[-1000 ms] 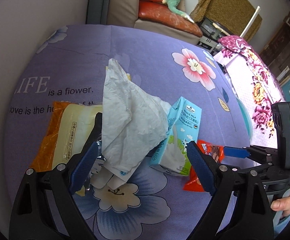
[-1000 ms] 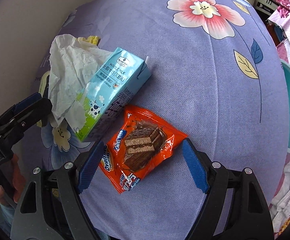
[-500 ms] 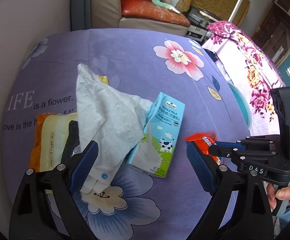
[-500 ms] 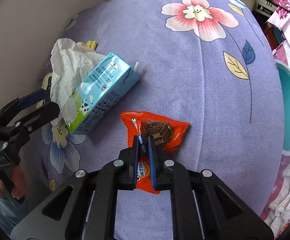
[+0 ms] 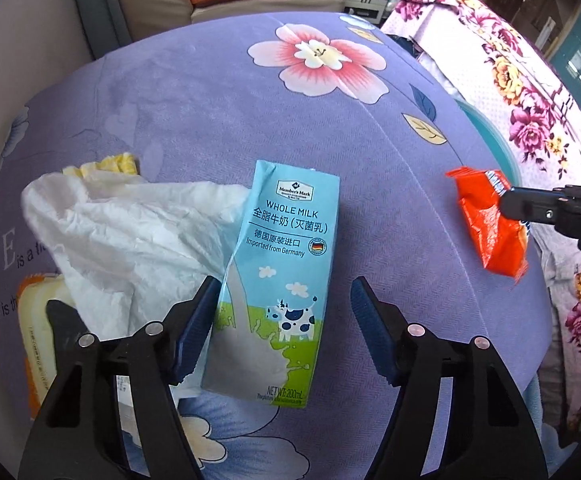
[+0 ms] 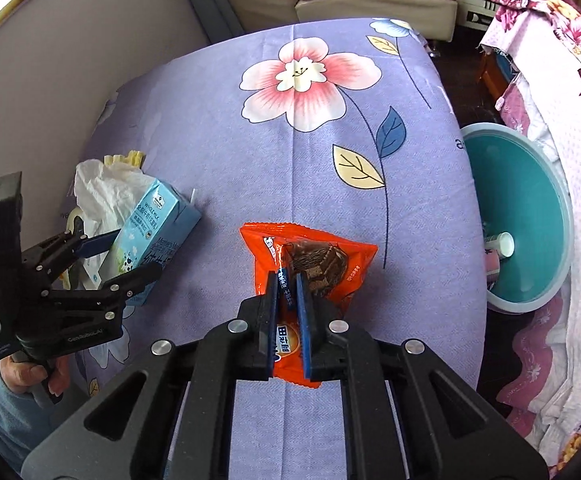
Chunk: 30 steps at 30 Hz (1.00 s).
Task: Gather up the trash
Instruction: 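Grasp the orange chocolate wafer packet with the right gripper while the left gripper grasps the WHOLE MILK carton, then carry the milk carton in the left gripper over the teal bin while the right gripper carries the packet there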
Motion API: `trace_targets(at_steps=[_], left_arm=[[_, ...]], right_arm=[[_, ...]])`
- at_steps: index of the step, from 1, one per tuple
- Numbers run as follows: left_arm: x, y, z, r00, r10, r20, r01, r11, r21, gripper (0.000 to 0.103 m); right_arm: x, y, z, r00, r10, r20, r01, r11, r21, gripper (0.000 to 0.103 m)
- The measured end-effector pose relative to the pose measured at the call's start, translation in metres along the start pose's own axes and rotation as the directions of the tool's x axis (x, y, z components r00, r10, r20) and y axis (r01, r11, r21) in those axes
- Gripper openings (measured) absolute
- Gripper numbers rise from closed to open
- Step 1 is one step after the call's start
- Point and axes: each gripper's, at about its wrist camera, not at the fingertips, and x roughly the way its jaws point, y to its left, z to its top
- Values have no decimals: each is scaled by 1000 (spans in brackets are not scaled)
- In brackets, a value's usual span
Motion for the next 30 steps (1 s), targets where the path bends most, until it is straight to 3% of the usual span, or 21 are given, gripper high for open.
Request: trace_targets(at_steps=[2, 4, 9, 16, 30], left_arm=[[8, -2, -1, 1000, -5, -17, 5, 1000, -6, 69], [11, -4, -2, 1000, 3, -18, -3, 1000, -19, 54], [-6, -6, 3, 999, -32, 27, 33, 997, -70, 53], [-35, -30, 16, 995, -50, 86, 55, 997, -53, 53], [-7, -132, 81, 989, -120, 88, 115, 992, 57, 53]], right_arm=[[-1, -7, 2, 1000, -3, 10, 3, 1000, 7, 9], [-4, -14, 2, 1000, -3, 20, 3, 1000, 14, 9], [-9, -32, 2, 999, 10, 43, -12, 999, 45, 9], [-14, -56, 3, 997, 29, 75, -35, 996, 83, 9], [-67, -146, 5, 977, -23, 210, -26, 973, 227, 9]])
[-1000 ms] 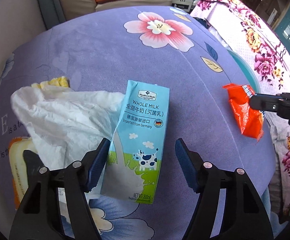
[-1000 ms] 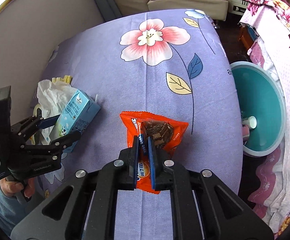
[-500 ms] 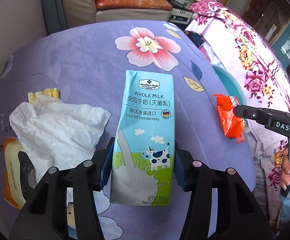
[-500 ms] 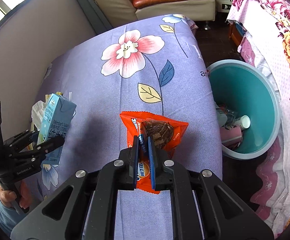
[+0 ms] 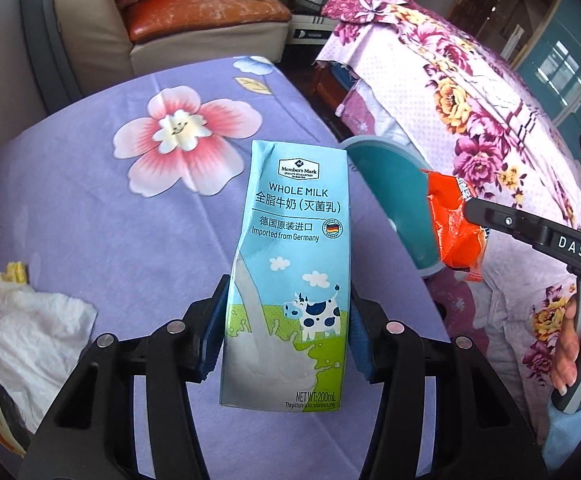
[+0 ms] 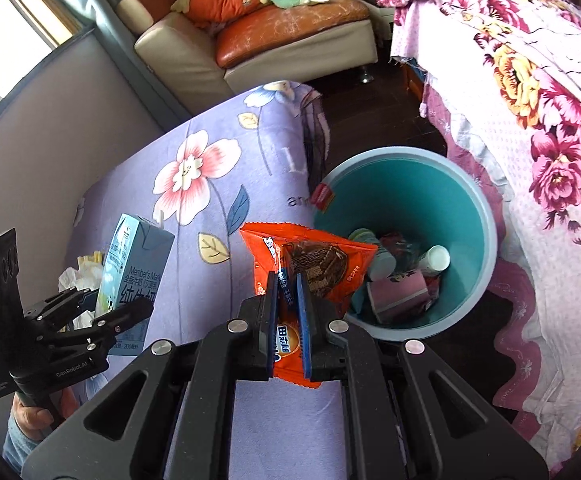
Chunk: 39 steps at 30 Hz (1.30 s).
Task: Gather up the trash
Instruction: 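Carry the milk carton in the left gripper over the teal bin while the right gripper carries the packet there, then open the left gripper to drop the milk carton into the bin while the right gripper drops the packet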
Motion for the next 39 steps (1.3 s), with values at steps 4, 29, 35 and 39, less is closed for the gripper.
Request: trace_targets(at_steps=[4, 29, 35, 39], left_arm=[[17, -33, 22, 1000, -30, 2, 30, 999, 32, 53], [94, -113, 75, 994, -96, -59, 103, 986, 132, 55], [92, -105, 78, 995, -95, -36, 99, 990, 104, 79], [89, -97, 78, 995, -92, -37, 95, 992, 84, 82]], right_arm=[[-13, -23, 11, 999, -23, 35, 23, 999, 25, 9], [-11, -99, 40, 993, -105, 48, 99, 988, 122, 9], [-6, -101, 40, 993, -113, 36, 108, 987, 120, 9], [-1, -99, 41, 993, -114, 28, 110, 987, 115, 9]])
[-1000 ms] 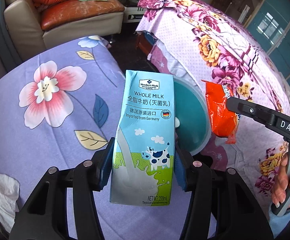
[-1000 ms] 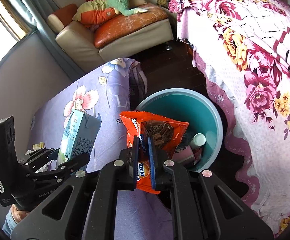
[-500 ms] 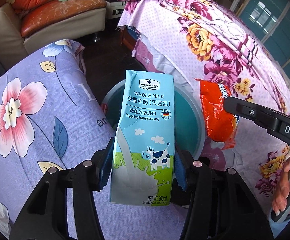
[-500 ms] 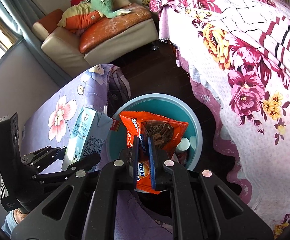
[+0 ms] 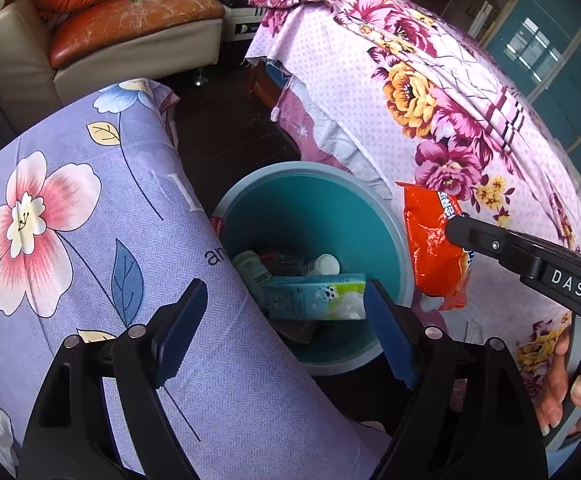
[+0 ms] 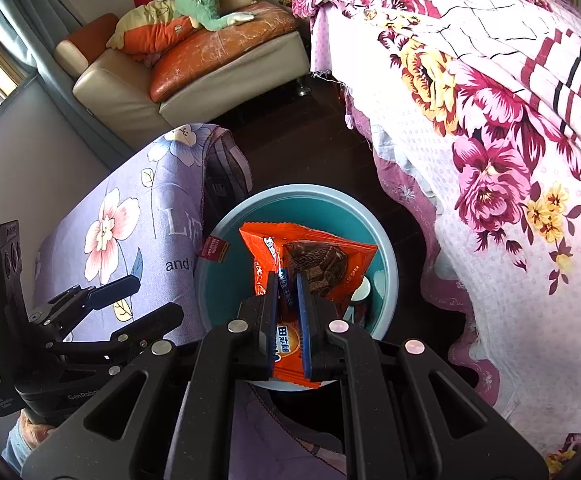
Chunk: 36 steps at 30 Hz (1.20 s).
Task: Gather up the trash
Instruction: 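Open the left gripper to drop the milk carton into the bin while the right gripper drops the packet, then grasp the orange-yellow snack bag with the left gripper while the right gripper grasps the white tissue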
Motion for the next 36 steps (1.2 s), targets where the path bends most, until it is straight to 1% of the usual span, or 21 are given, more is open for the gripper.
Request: trace_targets(at_steps=[3, 7, 8, 10, 12, 13, 14, 16, 17, 21, 22, 29, 36], left_arm=[[-3, 7, -4, 1000, 7, 2, -7, 1000, -14, 87], [-7, 19, -10, 1000, 8, -2, -8, 999, -36, 87], [-8, 22, -12, 1000, 9, -4, -9, 999, -41, 87], [-12, 28, -16, 1000, 16, -3, -16, 999, -49, 88], [-17, 34, -20, 1000, 23, 2, -23, 998, -55, 89], [-19, 37, -22, 1000, 27, 3, -27, 998, -59, 89], [-21, 40, -24, 1000, 29, 4, -29, 998, -64, 89], [-26, 46, -28, 1000, 28, 6, -28, 997, -74, 90], [-28, 49, -30, 999, 31, 7, -31, 997, -78, 90], [-38, 62, -39, 999, 42, 15, -40, 995, -95, 90], [-41, 65, -42, 999, 42, 18, -40, 994, -104, 90], [-66, 88, -64, 998, 50, 44, -43, 988, -147, 90], [-94, 114, -89, 995, 69, 68, -54, 979, -195, 90]], right_arm=[[3, 4, 0, 1000, -3, -5, 3, 1000, -10, 9], [8, 10, 0, 1000, -13, -16, 12, 1000, -24, 9], [10, 12, 0, 1000, -15, -21, 15, 1000, -27, 12], [13, 16, 0, 999, -14, -30, 13, 1000, -28, 14], [15, 20, 0, 999, -14, -33, 13, 999, -32, 24], [15, 22, -1, 999, -15, -31, 14, 999, -31, 37], [14, 24, -1, 999, -21, -25, 20, 999, -33, 43], [13, 29, -2, 999, -27, -19, 26, 999, -41, 45], [12, 31, -3, 999, -26, -22, 25, 999, -40, 52], [8, 44, -6, 999, -45, -15, 44, 997, -60, 69], [7, 47, -6, 999, -47, -17, 46, 997, -64, 74], [1, 77, -18, 998, -54, -39, 50, 994, -94, 75], [-5, 116, -34, 998, -40, -51, 32, 988, -153, 75]])
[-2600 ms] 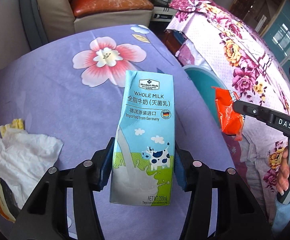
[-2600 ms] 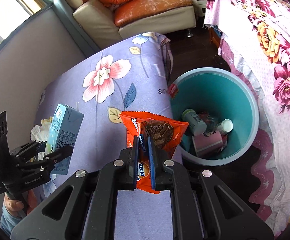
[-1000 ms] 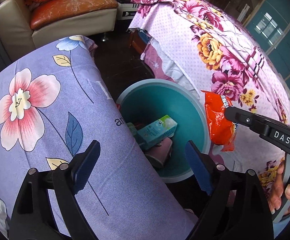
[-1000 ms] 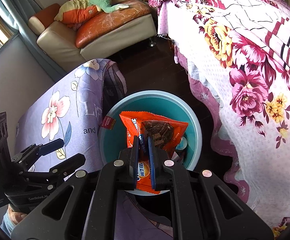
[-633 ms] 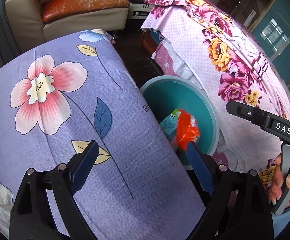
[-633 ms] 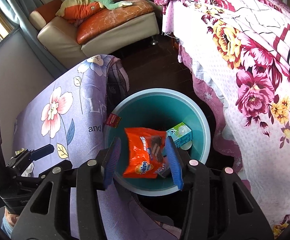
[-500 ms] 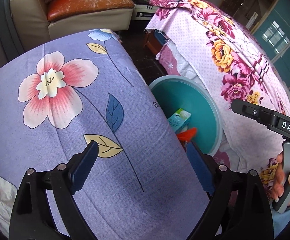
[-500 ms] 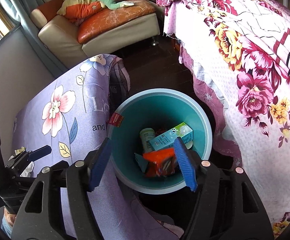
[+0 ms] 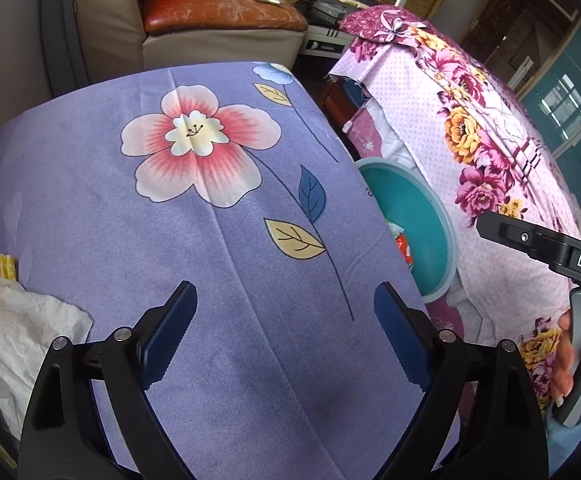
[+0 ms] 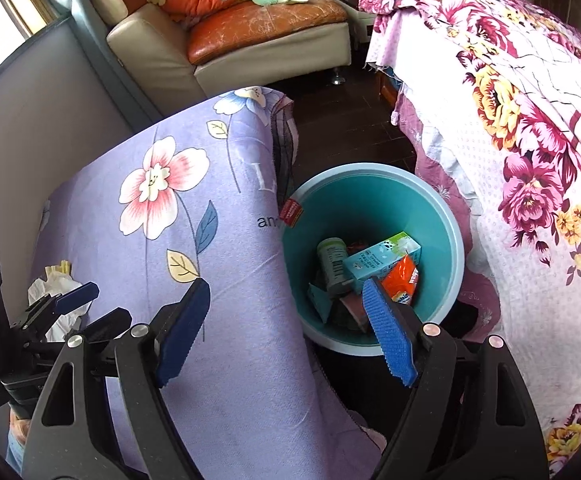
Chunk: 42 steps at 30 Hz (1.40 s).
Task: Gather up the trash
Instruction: 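Grasp the orange-yellow snack bag with the left gripper while the right gripper grasps the white tissue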
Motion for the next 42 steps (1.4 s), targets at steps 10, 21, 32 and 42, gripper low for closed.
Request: trace_targets(at_steps=[10, 21, 32, 42], left_arm=[[-41, 41, -23, 998, 24, 51, -22, 998, -57, 91], [-88, 108, -59, 991, 98, 86, -86, 988, -130, 91], [-128, 206, -112, 972, 227, 68, -203, 946, -252, 91], [-122, 257, -136, 964, 264, 6, -249, 915, -318, 91]], right_arm=[[-10, 55, -13, 1000, 14, -11, -15, 996, -90, 76], [2, 136, -30, 997, 38, -64, -52, 971, -235, 76], [44, 243, -51, 982, 76, -174, -142, 901, -409, 76], [87, 313, -66, 960, 95, -264, -221, 835, -505, 76]])
